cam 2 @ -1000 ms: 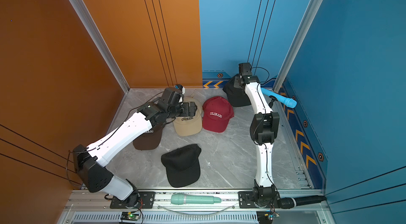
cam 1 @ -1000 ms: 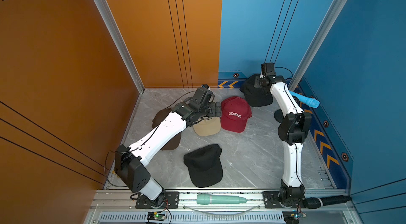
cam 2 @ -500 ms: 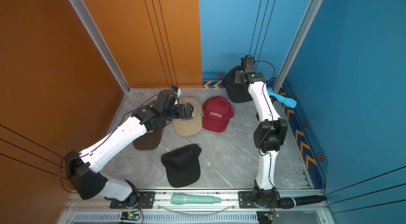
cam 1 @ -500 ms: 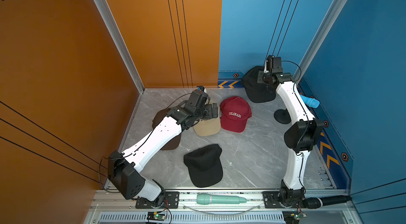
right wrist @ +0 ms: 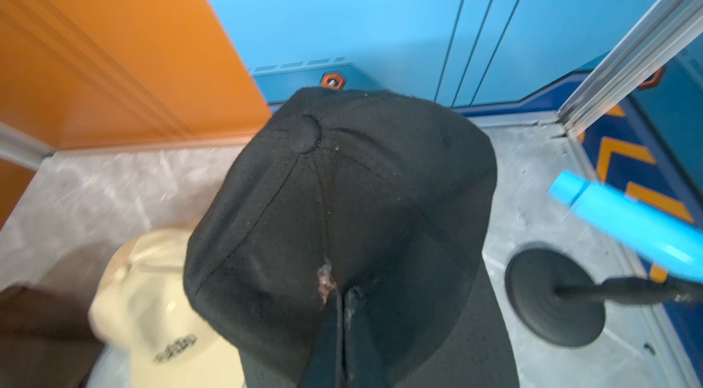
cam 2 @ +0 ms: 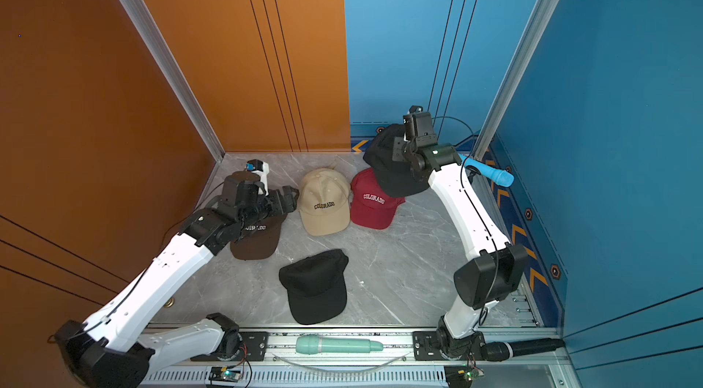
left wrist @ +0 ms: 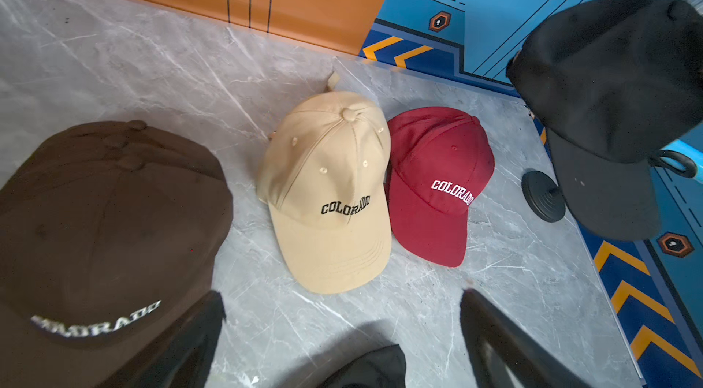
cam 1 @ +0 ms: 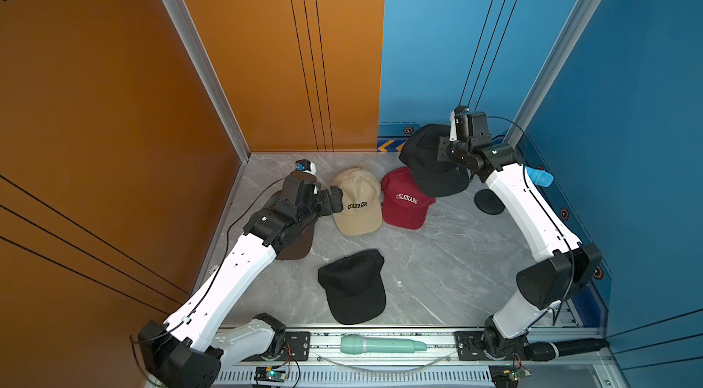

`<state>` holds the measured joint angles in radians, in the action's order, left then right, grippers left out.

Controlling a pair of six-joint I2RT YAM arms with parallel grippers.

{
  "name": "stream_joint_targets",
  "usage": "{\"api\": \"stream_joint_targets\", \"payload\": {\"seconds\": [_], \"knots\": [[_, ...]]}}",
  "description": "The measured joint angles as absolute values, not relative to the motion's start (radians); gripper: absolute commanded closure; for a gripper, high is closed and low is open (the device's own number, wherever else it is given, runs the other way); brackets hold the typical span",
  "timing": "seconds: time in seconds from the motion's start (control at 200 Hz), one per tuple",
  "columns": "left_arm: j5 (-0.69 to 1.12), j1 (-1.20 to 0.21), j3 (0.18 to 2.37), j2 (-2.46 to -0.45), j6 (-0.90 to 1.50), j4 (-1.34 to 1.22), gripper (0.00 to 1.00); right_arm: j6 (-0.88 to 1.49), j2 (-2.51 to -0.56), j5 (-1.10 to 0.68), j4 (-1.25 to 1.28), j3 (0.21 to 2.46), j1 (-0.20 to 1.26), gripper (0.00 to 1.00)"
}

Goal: Stack the baseball caps by color
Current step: Pick up the baseball cap from the center of the board, then place the baseball cap on the baseball cap.

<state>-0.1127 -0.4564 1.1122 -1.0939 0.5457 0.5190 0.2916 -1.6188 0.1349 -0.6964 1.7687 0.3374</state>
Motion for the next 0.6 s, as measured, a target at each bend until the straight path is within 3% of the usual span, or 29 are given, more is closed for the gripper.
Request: {"api": "stream_joint_targets", "payload": {"seconds": [0.34,0.601], "knots": [[-0.062,-0.453,0.948,-0.936,0.647,0.621,0.02,0.414,-1.347,0.198,-0.727,1.501,0.541,1.00],[-0.059,-0.453,0.915,-0.841,0.676,0.723,0.02,0.516,-1.248,0.260,-0.747,1.379,0.698,1.00]]}}
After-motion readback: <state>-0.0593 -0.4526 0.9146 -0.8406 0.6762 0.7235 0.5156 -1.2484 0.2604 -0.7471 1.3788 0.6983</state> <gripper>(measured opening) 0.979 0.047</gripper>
